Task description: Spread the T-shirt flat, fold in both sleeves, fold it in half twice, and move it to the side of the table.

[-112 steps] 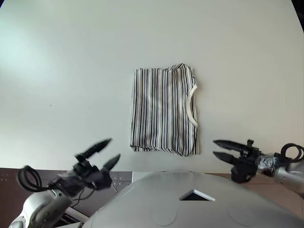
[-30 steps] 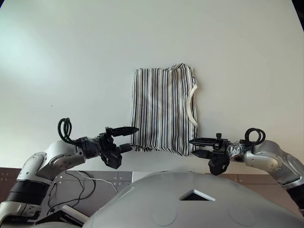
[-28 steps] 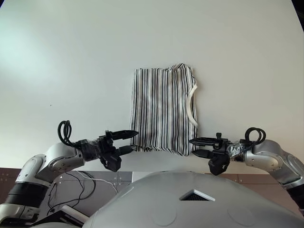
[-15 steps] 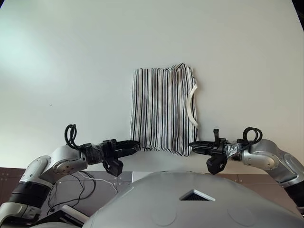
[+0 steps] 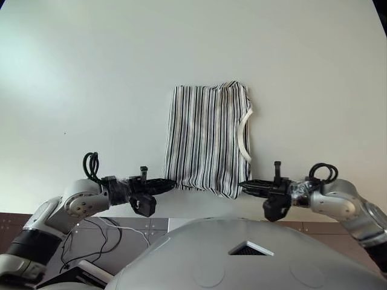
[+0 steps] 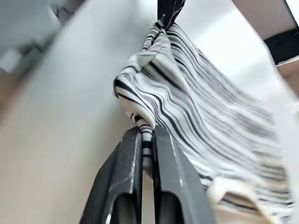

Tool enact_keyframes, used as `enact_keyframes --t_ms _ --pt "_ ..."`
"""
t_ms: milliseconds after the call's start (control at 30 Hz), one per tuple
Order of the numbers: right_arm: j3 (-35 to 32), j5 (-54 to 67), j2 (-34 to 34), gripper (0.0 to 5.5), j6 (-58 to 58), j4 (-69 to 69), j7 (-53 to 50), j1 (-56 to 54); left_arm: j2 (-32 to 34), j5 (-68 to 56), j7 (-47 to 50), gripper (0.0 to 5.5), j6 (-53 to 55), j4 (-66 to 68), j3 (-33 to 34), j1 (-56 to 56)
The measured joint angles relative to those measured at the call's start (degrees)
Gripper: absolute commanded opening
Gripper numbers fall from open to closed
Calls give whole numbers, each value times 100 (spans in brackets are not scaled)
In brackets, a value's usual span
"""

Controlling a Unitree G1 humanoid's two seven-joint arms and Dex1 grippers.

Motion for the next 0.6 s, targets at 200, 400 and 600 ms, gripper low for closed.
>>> enact_keyframes --t_ms 200,400,600 --pt "-861 2220 -788 10 1448 -1326 594 1052 939 -2486 -623 11 1707 -1844 569 1585" --pt "-1398 3297 -118 10 2722 -657 201 -734 -91 -3524 90 11 3513 -1823 941 -170" --pt "-622 2129 1369 10 3462 1205 -695 -3134 -1516 -2433 927 11 5038 -680 485 -2405"
